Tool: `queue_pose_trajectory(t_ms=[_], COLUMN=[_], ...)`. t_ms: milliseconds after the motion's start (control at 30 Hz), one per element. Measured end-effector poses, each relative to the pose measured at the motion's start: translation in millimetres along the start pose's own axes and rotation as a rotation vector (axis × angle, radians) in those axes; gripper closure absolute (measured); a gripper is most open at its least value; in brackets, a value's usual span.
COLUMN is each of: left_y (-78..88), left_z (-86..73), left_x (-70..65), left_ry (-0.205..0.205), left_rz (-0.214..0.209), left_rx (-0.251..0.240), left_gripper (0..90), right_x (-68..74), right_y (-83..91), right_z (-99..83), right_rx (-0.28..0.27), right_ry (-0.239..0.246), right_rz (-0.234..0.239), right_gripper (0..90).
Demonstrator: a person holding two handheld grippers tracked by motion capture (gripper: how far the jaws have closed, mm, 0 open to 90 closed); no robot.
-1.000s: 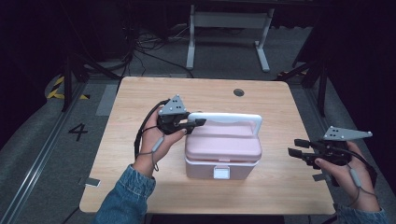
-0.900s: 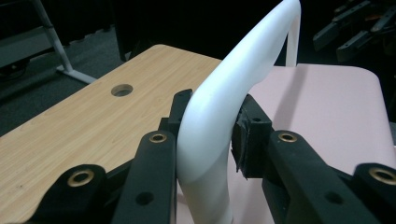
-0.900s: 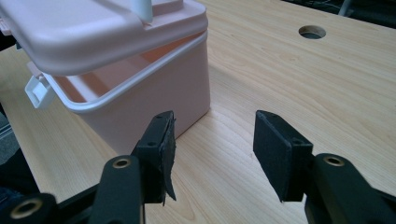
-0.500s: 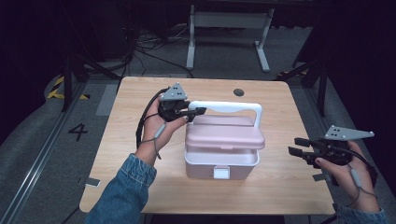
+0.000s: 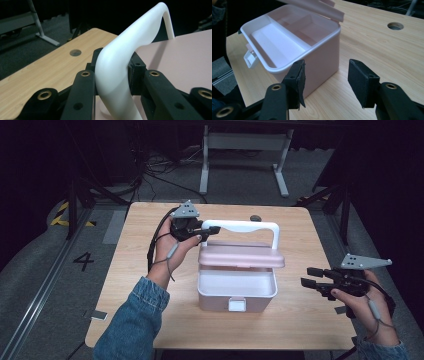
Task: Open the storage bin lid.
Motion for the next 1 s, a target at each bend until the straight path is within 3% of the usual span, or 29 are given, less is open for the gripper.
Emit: queue_pose_trajectory(t_ms=[233,367,567,733,1000], left_y=[-7.8,-10.6,-12.8,-14.2,-14.9], left_z=[2.8,4.6,5.9,6.6,6.6], left_x=[8.5,12.6,16.0,17.0,17.5], left_ry=[0.013,0.044,0.049,0.058,0.066], left_rz=[0.021,-0.004,0.007,0.009,0.019], left_rx=[-0.006,-0.03,-0.027,-0.027,-0.026], left_gripper=[74.1,74.1,74.3,74.0,73.8], right_x=[6.0,7.2,9.1,9.2,14.2], right_y=[-6.2,-5.3,-5.3,-8.1,-21.9], right_z=[6.1,16.2,31.6,41.2,55.8], right_rx=[-0.015,-0.084,-0.145,-0.163,-0.164], right_ry=[0.015,0.014,0.051,0.077,0.109], right_rz=[0.018,0.01,-0.013,-0.028,0.001], right_gripper=[49.1,49.6,50.2,50.0,49.6])
Point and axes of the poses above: each handheld gripper's, and its own axes: y roughly backward along the jaws, z roughly out of its top, x roughly to its left, the point moved 10 cm from there along -y, roughly forward along the jaws, and after that the axes turned 14 degrees about z, right-handed, at the moved point
